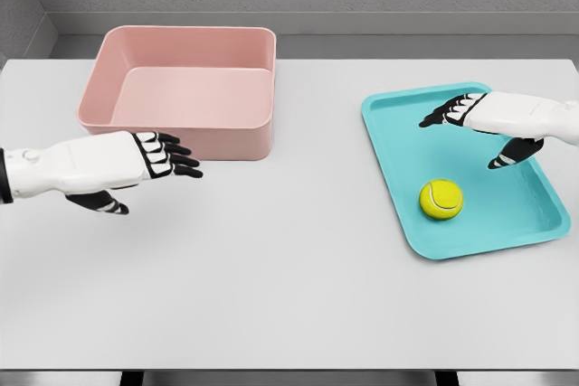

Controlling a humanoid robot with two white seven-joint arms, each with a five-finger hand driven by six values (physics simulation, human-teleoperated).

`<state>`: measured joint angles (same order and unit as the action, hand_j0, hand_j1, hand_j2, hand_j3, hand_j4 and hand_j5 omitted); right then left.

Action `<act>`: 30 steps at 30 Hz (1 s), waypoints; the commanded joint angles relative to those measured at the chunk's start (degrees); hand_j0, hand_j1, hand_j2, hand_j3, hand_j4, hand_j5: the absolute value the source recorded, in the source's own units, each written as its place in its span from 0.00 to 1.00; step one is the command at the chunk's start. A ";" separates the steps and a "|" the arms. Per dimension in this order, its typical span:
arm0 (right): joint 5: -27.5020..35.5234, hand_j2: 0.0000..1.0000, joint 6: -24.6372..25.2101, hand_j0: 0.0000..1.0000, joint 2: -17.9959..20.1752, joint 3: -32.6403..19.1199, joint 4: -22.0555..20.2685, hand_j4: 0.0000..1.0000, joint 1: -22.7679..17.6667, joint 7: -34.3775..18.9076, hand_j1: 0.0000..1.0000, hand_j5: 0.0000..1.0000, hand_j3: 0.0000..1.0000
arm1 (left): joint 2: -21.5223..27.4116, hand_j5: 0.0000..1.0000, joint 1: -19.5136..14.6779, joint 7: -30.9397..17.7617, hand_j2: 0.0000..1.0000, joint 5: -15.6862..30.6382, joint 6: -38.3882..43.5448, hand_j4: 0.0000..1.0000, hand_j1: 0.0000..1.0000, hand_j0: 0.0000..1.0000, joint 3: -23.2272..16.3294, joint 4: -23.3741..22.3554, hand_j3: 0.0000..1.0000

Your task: Put the tennis from the blue tray into the pink basket with both arms

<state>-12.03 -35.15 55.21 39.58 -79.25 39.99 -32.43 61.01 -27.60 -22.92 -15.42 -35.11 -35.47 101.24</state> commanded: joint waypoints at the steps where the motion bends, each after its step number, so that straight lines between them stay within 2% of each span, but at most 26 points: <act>1: 0.34 1.00 0.15 1.00 0.07 0.06 -0.11 1.00 0.00 0.08 1.00 1.00 1.00 | -0.01 1.00 0.09 0.51 1.00 0.91 0.11 1.00 1.00 1.00 -1.18 0.01 1.00; 2: 0.34 1.00 0.15 1.00 0.07 0.06 -0.02 1.00 0.00 0.08 1.00 1.00 1.00 | -0.01 1.00 0.18 2.09 1.00 2.05 0.11 1.00 1.00 1.00 -2.76 0.01 1.00; 3: 0.34 1.00 0.15 1.00 0.07 -0.03 -0.02 1.00 0.00 0.08 1.00 1.00 1.00 | 0.16 1.00 0.26 7.62 1.00 2.58 0.11 1.00 1.00 1.00 -4.17 0.01 1.00; 4: 0.34 1.00 0.15 1.00 0.07 0.06 -0.11 1.00 0.00 0.08 1.00 1.00 1.00 | 0.34 1.00 0.35 10.88 1.00 2.67 0.11 1.00 1.00 1.00 -4.26 0.01 1.00; 5: 0.34 1.00 0.15 1.00 0.07 0.32 -0.02 1.00 -0.09 0.17 1.00 1.00 1.00 | 0.43 1.00 0.35 11.23 1.00 2.67 0.11 1.00 1.00 1.00 -5.05 0.01 1.00; 7: 0.34 1.00 0.15 1.00 1.04 0.32 -0.11 1.00 -0.35 -0.09 1.00 1.00 1.00 | 0.43 1.00 0.26 10.62 1.00 2.67 0.11 1.00 1.00 1.00 -6.37 0.01 1.00; 8: 0.34 1.00 0.15 1.00 1.39 0.41 -0.02 1.00 -0.35 -0.09 1.00 1.00 1.00 | 0.43 1.00 0.26 8.78 1.00 2.58 0.11 1.00 1.00 1.00 -6.37 0.01 1.00; 9: 0.34 1.00 0.15 1.00 1.83 0.32 -0.29 1.00 -0.44 0.08 1.00 1.00 1.00 | 0.43 1.00 0.26 4.47 1.00 2.58 0.11 1.00 1.00 1.00 -6.63 -0.08 1.00; 10: 0.34 1.00 0.15 1.00 1.91 0.32 -0.55 1.00 -1.23 0.08 1.00 1.00 1.00 | 0.43 1.00 0.09 2.97 1.00 2.50 0.11 1.00 1.00 1.00 -6.63 -0.08 1.00; 12: 0.34 1.00 0.15 1.00 2.27 0.32 -2.74 1.00 -2.46 -0.09 1.00 1.00 1.00 | 0.43 1.00 -1.40 3.24 1.00 0.92 0.11 1.00 1.00 1.00 -6.63 -0.08 1.00; 13: 0.34 1.00 0.15 1.00 3.06 0.32 -4.41 1.00 -3.07 -0.09 1.00 1.00 1.00 | 0.78 1.00 -2.81 3.06 1.00 -2.42 0.11 1.00 1.00 1.00 -6.63 -0.08 1.00; 15: 0.34 1.00 0.15 1.00 3.23 0.32 -5.30 1.00 -3.78 0.00 1.00 1.00 1.00 | 2.27 1.00 -5.10 4.55 1.00 -2.78 0.11 1.00 1.00 1.00 -6.63 -0.08 1.00; 17: 0.34 1.00 0.15 1.00 3.23 0.23 -6.88 1.00 -4.57 0.08 1.00 1.00 1.00 | 2.36 1.00 -5.27 7.02 1.00 -2.69 0.11 1.00 1.00 1.00 -6.63 -0.08 1.00; 19: 0.34 1.00 0.15 1.00 3.23 0.23 -7.05 1.00 -5.01 0.08 1.00 1.00 1.00 | 2.36 1.00 -5.27 7.02 1.00 -2.43 0.11 1.00 1.00 1.00 -6.81 0.01 1.00; 22: 0.34 1.00 0.15 1.00 3.15 0.23 -7.05 1.00 -5.71 0.17 1.00 1.00 1.00 | 2.36 1.00 -5.27 6.93 1.00 -2.51 0.11 1.00 1.00 1.00 -9.18 0.01 1.00; 26: 0.34 1.00 0.15 1.00 3.06 0.23 -7.05 1.00 -6.68 0.08 1.00 1.00 1.00 | 2.36 1.00 -5.36 1.57 1.00 -2.60 0.11 1.00 1.00 1.00 -10.15 0.01 1.00; 30: 0.34 1.00 0.15 1.00 2.62 0.32 -6.97 1.00 -7.12 0.08 1.00 1.00 1.00 | 2.27 1.00 -5.54 1.39 1.00 -2.60 0.11 1.00 1.00 1.00 -10.15 0.01 1.00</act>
<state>-12.04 -35.15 58.01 39.92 -86.20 32.70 -32.35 63.25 -33.13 -20.93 -18.37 -35.10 -45.51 101.24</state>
